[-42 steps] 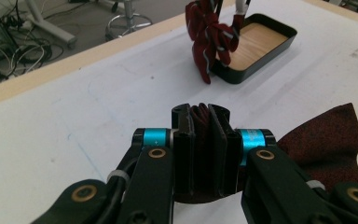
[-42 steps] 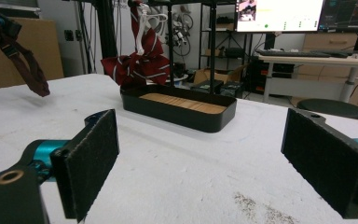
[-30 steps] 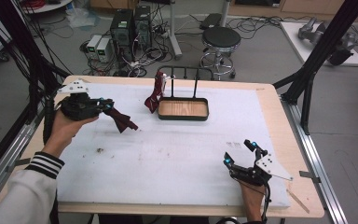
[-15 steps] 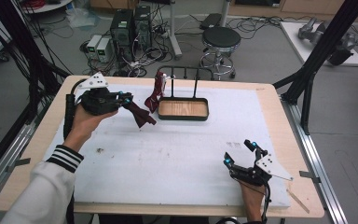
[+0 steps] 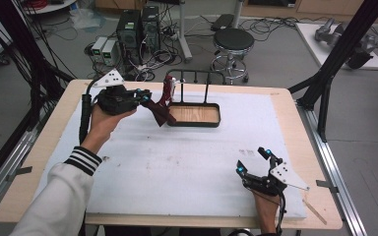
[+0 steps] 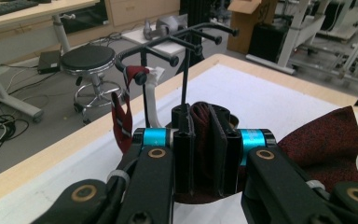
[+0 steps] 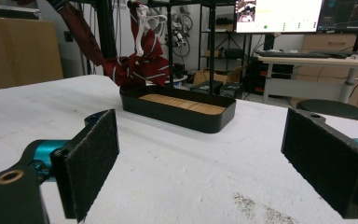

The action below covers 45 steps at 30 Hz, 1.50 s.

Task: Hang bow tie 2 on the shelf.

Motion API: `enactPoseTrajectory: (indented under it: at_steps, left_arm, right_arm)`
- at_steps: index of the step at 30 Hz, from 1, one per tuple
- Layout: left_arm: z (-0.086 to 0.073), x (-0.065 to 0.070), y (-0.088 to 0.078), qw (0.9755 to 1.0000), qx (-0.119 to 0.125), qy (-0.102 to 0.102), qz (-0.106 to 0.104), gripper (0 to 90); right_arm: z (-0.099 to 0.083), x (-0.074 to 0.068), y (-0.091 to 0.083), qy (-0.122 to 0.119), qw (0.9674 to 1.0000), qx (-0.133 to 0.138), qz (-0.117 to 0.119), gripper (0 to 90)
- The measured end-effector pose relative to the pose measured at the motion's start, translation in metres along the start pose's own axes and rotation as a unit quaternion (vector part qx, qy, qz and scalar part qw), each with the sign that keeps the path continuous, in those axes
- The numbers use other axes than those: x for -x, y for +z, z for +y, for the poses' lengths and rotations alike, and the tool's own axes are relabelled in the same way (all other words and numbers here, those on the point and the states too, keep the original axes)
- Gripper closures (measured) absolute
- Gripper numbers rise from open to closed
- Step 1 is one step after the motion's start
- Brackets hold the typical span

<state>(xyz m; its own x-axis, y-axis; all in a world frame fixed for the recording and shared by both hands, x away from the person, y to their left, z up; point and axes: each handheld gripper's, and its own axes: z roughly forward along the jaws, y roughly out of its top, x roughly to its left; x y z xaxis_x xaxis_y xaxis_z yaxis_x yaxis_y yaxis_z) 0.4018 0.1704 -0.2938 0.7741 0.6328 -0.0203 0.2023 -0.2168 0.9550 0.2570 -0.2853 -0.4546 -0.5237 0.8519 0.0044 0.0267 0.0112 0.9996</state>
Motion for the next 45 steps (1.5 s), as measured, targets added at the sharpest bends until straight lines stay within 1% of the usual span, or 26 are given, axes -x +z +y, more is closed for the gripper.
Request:
enactPoseTrajectory:
  at_steps: [6,11,13,20,24,28,33,35,36,40,45]
  left_arm:
    - [0.004,0.003,0.013,0.9999,0.011,-0.005,-0.001,80.5]
    - [0.013,0.007,0.024,0.9998,0.018,-0.003,-0.003,80.5]
    - [0.017,0.009,0.030,0.9998,0.020,-0.002,-0.004,80.5]
    - [0.025,0.013,0.046,0.9997,0.024,0.001,-0.007,80.5]
    - [0.030,0.014,0.053,0.9996,0.029,0.000,-0.003,80.5]
    - [0.037,0.016,0.056,0.9992,0.041,0.001,-0.003,80.6]
    - [0.045,0.020,0.058,0.9988,0.048,0.005,-0.007,80.6]
    - [0.048,0.020,0.060,0.9989,0.046,0.006,-0.009,80.5]
    - [0.051,0.020,0.060,0.9988,0.048,0.009,-0.007,80.5]
    - [0.059,0.022,0.062,0.9982,0.058,0.012,-0.004,80.5]
    - [0.064,0.020,0.064,0.9973,0.073,0.010,0.001,80.5]
  right_arm:
    - [0.000,0.000,0.000,0.000,1.0000,0.001,0.000,10.4]
    - [0.000,0.000,0.000,0.003,1.0000,0.000,-0.001,10.5]
    - [0.000,0.000,0.000,-0.001,1.0000,0.001,0.000,10.4]
    - [0.000,0.000,0.000,0.002,1.0000,0.001,0.000,10.4]
    - [0.000,0.000,0.000,0.003,1.0000,0.001,0.000,10.4]
    - [0.000,0.000,0.000,0.003,1.0000,0.001,0.000,10.4]
    - [0.000,0.001,0.000,0.003,1.0000,0.001,0.002,10.4]
    - [0.000,0.001,0.000,0.003,1.0000,0.001,0.002,10.4]
    - [0.000,0.000,0.000,0.004,1.0000,0.001,0.001,10.5]
    - [0.000,0.001,0.000,0.003,1.0000,0.002,0.001,10.4]
    - [0.000,0.001,0.000,0.004,1.0000,0.003,0.002,10.4]
